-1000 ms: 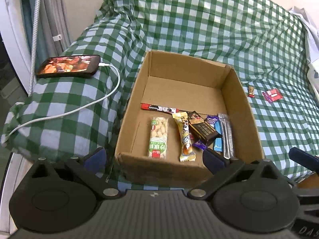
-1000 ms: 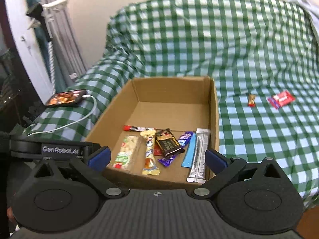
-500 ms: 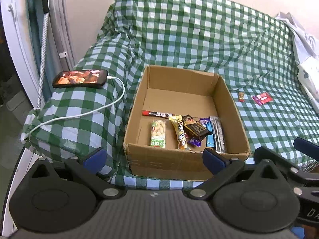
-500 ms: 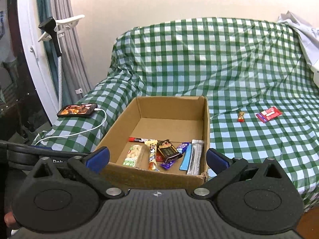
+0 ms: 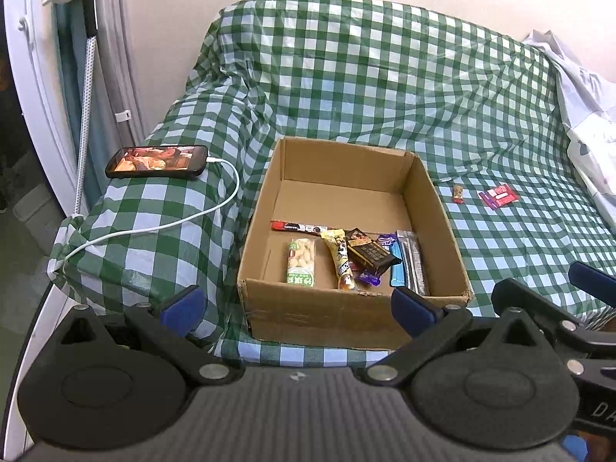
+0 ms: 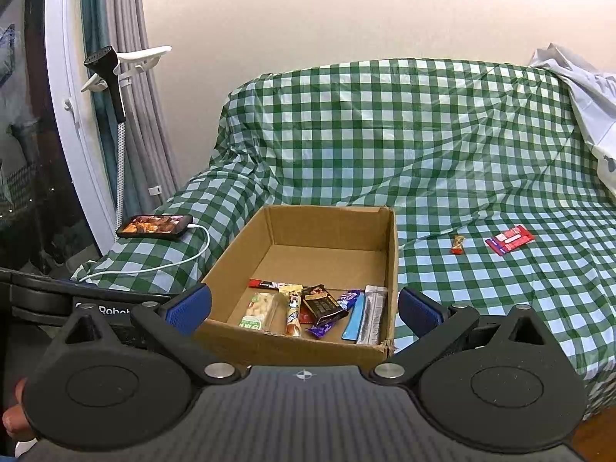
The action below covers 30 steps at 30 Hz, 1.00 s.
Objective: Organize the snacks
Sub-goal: 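Hold both tools above the box, then move them toward the last snacks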
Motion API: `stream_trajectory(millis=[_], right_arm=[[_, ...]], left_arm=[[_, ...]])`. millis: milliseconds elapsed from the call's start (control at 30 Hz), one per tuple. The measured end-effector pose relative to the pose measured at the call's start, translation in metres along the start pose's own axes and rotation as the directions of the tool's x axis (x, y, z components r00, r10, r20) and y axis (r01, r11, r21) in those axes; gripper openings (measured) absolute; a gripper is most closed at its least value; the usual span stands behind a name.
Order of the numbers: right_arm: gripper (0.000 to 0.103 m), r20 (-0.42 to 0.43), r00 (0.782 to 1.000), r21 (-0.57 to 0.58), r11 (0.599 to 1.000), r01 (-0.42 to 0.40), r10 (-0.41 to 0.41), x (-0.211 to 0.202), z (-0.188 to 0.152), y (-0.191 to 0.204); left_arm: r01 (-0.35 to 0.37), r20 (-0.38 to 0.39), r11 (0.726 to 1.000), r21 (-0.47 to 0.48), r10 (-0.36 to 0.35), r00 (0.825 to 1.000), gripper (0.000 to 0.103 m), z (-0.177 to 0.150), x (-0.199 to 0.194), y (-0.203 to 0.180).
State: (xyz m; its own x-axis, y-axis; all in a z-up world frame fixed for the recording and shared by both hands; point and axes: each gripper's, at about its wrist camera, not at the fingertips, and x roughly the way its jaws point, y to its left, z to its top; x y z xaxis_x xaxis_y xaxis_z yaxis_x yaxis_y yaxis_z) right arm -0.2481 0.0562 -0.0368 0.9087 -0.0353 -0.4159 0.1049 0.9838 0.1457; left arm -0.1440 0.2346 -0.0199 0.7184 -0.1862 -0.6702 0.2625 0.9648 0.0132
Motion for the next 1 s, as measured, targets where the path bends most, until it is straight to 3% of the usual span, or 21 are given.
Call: stream_trajectory(millis=[433,1000], right_arm=[[0.102,-0.009,1.000,0.021,1.000,0.001,-0.001,-0.003,0.001,-0.004],[0.102,-0.083,0.997,0.083,0.997,0.006,0.001,0.030,-0.007,-0.027]], left_arm=[[-0.013,-0.019,1.000,0.028,0.013,1.000,0.103,-0.002,0.009,-0.003],[-0.043,-0.085,0.997,0.071,0.049,0.995,0.103,0.006,0.046,-0.017]])
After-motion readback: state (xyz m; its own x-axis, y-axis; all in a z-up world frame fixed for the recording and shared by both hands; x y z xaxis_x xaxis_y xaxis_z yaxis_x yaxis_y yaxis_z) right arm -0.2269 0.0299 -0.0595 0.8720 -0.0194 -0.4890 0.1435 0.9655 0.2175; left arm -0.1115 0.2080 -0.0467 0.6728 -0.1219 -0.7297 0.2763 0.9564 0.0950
